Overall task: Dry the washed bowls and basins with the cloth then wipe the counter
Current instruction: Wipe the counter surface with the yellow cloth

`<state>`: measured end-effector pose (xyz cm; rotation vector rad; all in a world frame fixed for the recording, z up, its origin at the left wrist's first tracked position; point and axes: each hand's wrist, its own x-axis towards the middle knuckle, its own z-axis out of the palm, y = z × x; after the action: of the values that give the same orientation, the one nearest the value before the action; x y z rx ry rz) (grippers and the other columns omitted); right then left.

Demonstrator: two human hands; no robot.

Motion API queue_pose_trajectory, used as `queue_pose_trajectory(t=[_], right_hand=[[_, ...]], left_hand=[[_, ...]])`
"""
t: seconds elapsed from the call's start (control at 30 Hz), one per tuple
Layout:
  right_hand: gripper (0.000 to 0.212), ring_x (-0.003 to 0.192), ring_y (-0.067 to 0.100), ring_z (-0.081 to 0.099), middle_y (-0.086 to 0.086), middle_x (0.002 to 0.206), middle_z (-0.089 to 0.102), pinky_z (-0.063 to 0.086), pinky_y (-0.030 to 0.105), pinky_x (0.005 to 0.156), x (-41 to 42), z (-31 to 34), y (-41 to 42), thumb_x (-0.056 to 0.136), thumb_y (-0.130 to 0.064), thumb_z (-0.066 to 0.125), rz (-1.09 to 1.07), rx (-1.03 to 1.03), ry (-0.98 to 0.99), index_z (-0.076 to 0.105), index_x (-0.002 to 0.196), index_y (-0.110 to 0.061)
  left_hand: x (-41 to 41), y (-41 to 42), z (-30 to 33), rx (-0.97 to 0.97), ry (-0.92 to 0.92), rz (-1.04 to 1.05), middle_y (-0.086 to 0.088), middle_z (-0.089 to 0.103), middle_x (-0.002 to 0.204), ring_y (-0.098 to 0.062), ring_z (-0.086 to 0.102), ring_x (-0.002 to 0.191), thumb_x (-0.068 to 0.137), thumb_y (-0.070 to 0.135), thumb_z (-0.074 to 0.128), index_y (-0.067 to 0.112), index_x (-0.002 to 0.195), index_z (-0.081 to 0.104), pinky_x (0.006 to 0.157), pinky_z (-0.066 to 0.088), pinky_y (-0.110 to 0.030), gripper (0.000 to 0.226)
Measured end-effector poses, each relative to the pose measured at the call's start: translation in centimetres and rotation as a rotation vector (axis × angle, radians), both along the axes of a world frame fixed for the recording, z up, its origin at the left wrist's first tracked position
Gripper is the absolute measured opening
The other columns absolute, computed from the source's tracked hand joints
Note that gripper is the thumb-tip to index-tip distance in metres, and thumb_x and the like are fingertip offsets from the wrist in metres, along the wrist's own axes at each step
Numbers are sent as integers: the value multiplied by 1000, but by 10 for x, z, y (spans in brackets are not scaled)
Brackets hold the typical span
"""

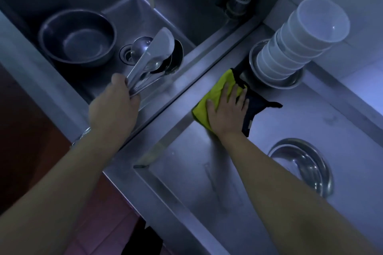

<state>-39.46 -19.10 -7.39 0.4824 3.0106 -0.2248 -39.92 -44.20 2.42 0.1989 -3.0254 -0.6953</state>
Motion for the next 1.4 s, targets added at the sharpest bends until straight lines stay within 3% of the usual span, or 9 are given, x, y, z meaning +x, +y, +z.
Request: queue_pose_trajectory(t=[0.17, 0.3, 0.43, 0.6, 0.83, 1.0, 1.1, 1.2, 1.4], right_hand=[[79, 145, 38, -9, 19, 159, 0, -7, 51, 117, 40, 2, -56, 96, -57, 22, 54, -24, -11, 0, 151, -5], [81, 145, 38, -11, 22, 158, 0, -11, 50, 117, 79, 6, -104, 91, -59, 8, 94, -39, -44, -7, 147, -3], [82, 142, 36, -23, 20, 157, -13, -19, 49, 114, 111, 8, -141, 88, -62, 2, 139, -82, -84, -19, 143, -5], [86, 135, 28, -40, 10, 149, -34, -29, 42, 109, 139, 13, -157, 86, -67, 11, 215, -192, -126, -27, 143, -14], [79, 135, 16, -40, -10, 150, -31, -20, 40, 115, 194, 21, -117, 89, -67, 31, 423, -277, -227, -4, 151, -32], [77, 135, 9, -39, -12, 154, -27, -28, 30, 110, 253, 29, -71, 91, -68, 31, 312, -292, -235, -9, 148, -37], [73, 134, 8, -41, -16, 150, -34, -31, 26, 107, 288, 35, -45, 91, -67, 29, 207, -253, -264, -19, 142, -43], [72, 133, 8, -42, -18, 147, -38, -34, 23, 103, 318, 38, -24, 91, -69, 24, 94, -235, -275, -23, 140, -45], [70, 132, 8, -43, -17, 147, -37, -33, 21, 103, 357, 41, 1, 93, -65, 26, -94, -238, -257, -22, 140, -44]], left_hand=[[5, -30, 5, 47, -2, 42, -7, 51, 82, -28, 43, 66, 89, 24, 49, 14, 94, 35, 61, 31, -36, 18], [16, -47, 12, 68, 6, 56, -7, 48, 82, -27, 40, 64, 89, 25, 49, 16, 92, 32, 59, 28, -36, 20], [27, -57, 16, 77, 26, 56, -5, 49, 79, -27, 41, 62, 88, 24, 49, 16, 92, 34, 59, 28, -36, 18], [40, -52, 21, 78, 44, 20, -5, 48, 78, -27, 40, 63, 88, 24, 50, 16, 90, 32, 58, 28, -35, 20], [62, -15, 25, 148, -29, -75, 8, 37, 66, -18, 36, 56, 88, 23, 52, 18, 89, 34, 49, 23, -31, 19], [87, 32, 19, 150, -108, -242, -6, 51, 72, -30, 50, 63, 89, 20, 50, 9, 92, 41, 55, 38, -36, 15], [106, 61, 12, 108, -160, -346, -9, 55, 77, -30, 52, 62, 91, 20, 50, 10, 94, 40, 55, 37, -35, 14], [122, 85, 2, 98, -199, -444, -15, 61, 92, -35, 60, 78, 92, 19, 51, 5, 101, 43, 64, 47, -41, 18], [131, 118, -15, 64, -218, -538, -17, 60, 93, -36, 60, 79, 92, 19, 50, 4, 99, 41, 62, 44, -39, 18]])
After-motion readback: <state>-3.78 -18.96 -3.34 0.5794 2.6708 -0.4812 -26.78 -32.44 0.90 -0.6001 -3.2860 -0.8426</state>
